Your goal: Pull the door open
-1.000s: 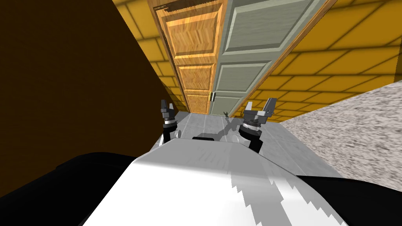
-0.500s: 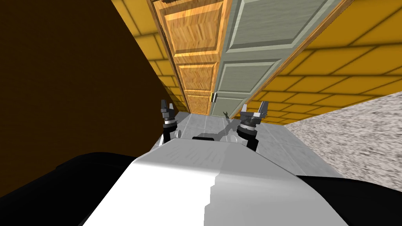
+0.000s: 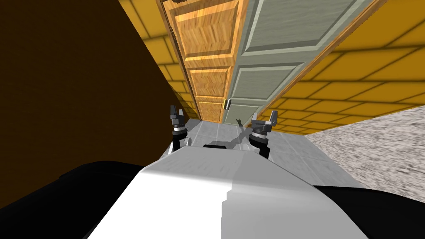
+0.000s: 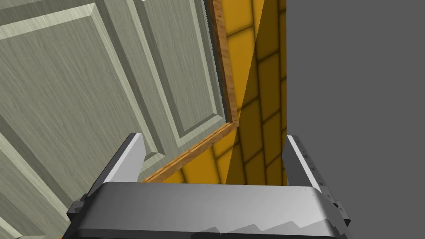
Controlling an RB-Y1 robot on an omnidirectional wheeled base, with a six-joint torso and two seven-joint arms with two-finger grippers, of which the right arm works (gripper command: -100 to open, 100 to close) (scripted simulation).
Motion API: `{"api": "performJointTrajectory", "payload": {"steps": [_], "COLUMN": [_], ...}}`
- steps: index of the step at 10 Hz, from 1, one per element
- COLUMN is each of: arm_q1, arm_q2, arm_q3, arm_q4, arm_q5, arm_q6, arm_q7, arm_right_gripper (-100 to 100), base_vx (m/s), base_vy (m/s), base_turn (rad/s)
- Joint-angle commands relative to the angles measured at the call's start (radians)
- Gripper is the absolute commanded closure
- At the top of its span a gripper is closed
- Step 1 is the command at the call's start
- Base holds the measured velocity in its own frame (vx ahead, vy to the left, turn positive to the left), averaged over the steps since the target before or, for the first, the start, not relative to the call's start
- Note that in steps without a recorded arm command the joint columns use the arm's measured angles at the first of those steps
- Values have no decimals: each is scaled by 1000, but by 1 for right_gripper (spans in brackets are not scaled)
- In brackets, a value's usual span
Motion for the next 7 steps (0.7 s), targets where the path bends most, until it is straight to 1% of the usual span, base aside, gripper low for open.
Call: {"api": "performJointTrajectory", "payload": {"steps": [1, 7], "arm_q1": [-5, -2], "arm_q2": [-8, -33], "arm_q3": [2, 22], "arm_q4": [33, 141], "arm_q5": [-13, -60], "arm_q6": [-10, -46], "arm_q7": [-35, -164], "arm_right_gripper": [-100, -100], "base_vx": [85, 102], "base_vy": [9, 8], "base_turn": [39, 41]}}
